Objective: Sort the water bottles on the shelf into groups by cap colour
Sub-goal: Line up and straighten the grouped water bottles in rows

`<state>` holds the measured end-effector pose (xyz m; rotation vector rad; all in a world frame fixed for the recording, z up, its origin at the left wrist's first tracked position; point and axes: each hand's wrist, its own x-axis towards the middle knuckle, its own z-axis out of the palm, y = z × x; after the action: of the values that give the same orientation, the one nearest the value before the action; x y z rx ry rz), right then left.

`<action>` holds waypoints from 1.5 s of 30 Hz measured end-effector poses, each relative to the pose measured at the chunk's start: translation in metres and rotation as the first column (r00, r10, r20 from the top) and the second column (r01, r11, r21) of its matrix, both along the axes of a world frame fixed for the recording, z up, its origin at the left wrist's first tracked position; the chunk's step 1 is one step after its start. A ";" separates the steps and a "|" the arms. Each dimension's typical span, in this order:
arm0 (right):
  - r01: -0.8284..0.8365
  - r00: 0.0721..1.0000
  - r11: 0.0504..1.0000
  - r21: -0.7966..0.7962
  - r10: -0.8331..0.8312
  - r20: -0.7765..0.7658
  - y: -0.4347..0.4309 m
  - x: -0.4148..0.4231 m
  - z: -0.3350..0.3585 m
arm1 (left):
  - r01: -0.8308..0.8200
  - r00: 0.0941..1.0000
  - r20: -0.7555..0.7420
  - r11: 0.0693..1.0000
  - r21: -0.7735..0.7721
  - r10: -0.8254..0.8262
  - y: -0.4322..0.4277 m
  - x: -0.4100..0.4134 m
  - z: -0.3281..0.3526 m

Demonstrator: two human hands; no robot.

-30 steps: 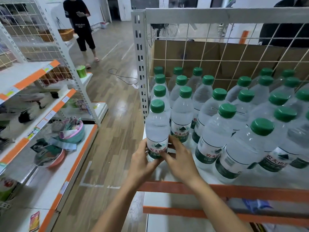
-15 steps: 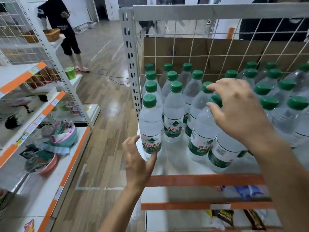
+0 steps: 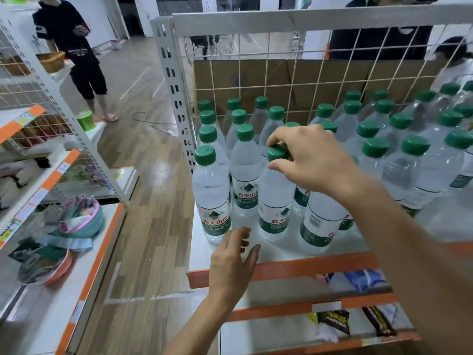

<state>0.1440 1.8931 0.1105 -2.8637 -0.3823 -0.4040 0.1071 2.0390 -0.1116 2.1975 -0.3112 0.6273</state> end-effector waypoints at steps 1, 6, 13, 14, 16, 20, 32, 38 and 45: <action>-0.014 1.000 1.000 0.015 0.014 0.000 0.003 0.000 -0.001 | -0.021 0.999 -0.026 1.000 -0.001 0.021 -0.001 0.000 -0.001; -0.088 0.996 0.994 0.063 0.087 0.008 0.017 0.006 -0.003 | -0.087 0.991 -0.106 0.994 -0.060 0.081 -0.003 0.002 0.001; -0.145 0.989 0.987 0.066 0.144 0.016 0.030 0.013 -0.005 | -0.170 0.979 -0.118 0.985 -0.016 0.167 -0.004 0.010 -0.002; -0.143 0.990 0.988 0.058 0.142 0.015 0.031 0.013 -0.005 | -0.177 0.977 -0.121 0.984 -0.008 0.174 -0.004 0.011 -0.002; -0.137 0.991 0.990 0.045 0.137 0.006 0.032 0.014 -0.004 | -0.183 0.977 -0.113 0.983 0.002 0.182 -0.005 0.012 -0.003; -0.118 0.993 0.993 0.016 0.118 -0.003 0.034 0.017 -0.006 | -0.177 0.980 -0.094 0.984 0.002 0.177 -0.007 0.013 0.000; -0.181 0.983 0.983 0.016 0.182 -0.032 0.004 0.020 0.036 | 0.019 0.990 0.139 0.993 -0.120 -0.002 -0.035 0.010 0.026; -0.131 0.984 0.986 -0.102 0.117 -0.137 -0.058 0.080 0.069 | 0.123 0.946 0.320 0.973 -0.195 -0.056 -0.082 0.024 0.077; -0.275 0.931 0.956 -0.106 0.236 -0.279 -0.070 0.155 0.058 | -0.007 0.990 0.136 0.992 -0.130 0.025 -0.105 0.059 0.125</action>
<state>0.2995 1.8236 0.1686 -2.8953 -0.7492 0.0560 0.1656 1.9335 0.0139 2.0391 -0.3160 0.7884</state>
